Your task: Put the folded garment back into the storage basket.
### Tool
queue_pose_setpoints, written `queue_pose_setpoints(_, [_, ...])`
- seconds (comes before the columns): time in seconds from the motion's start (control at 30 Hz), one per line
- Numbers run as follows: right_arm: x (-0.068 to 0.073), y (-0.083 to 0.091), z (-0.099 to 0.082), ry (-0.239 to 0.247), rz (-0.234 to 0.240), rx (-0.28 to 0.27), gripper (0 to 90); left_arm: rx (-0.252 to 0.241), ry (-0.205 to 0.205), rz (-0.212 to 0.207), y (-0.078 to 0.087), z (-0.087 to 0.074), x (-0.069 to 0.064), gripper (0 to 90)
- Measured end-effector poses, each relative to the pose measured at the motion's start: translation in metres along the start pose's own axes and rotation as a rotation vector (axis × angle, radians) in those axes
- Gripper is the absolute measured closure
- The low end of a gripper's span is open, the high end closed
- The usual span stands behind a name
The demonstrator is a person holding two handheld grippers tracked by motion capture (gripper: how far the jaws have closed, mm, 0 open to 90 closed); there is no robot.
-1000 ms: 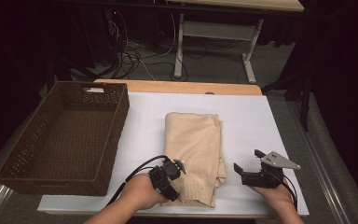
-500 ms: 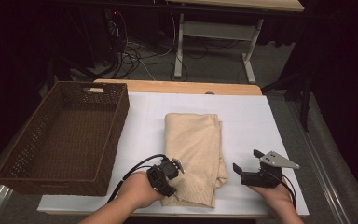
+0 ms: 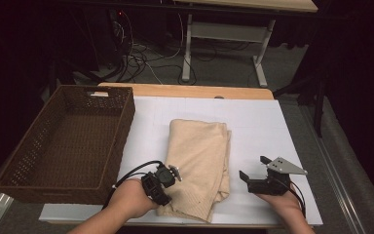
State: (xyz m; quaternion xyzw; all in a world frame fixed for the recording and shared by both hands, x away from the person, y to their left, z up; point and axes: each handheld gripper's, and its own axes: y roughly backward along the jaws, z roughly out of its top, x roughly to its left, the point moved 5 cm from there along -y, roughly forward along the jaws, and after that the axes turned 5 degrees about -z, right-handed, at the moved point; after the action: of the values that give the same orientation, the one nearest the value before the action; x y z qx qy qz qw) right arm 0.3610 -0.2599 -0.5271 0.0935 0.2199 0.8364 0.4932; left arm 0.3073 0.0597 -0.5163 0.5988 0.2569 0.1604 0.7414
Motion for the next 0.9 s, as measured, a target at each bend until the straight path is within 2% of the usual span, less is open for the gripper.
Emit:
queue_pose_setpoints(0.13, [0.007,-0.002,0.003,0.005,0.016,-0.006,2.9,-0.002,0.007,-0.003,-0.002,-0.004,-0.001,64.8])
queue_pose_setpoints(0.33, [0.014,-0.008,0.015,0.002,0.032,-0.027,2.6,0.017,-0.004,-0.013,-0.007,-0.001,0.001,64.5])
queue_pose_setpoints(0.57, [0.011,-0.028,0.033,-0.002,0.019,-0.028,2.8,0.003,0.017,-0.055,-0.01,0.0,0.005,64.1])
queue_pose_setpoints(0.67, [0.008,-0.044,0.041,-0.021,0.013,-0.014,4.0,0.008,0.027,-0.079,-0.01,0.001,0.007,64.0])
queue_pose_setpoints(0.83, [0.004,-0.073,0.054,-0.049,-0.006,0.025,7.4,0.013,0.021,-0.085,-0.011,0.002,0.008,63.8])
queue_pose_setpoints(0.9, [0.002,-0.087,0.058,-0.078,-0.012,0.048,9.2,0.013,0.017,-0.084,-0.011,0.002,0.008,63.8])
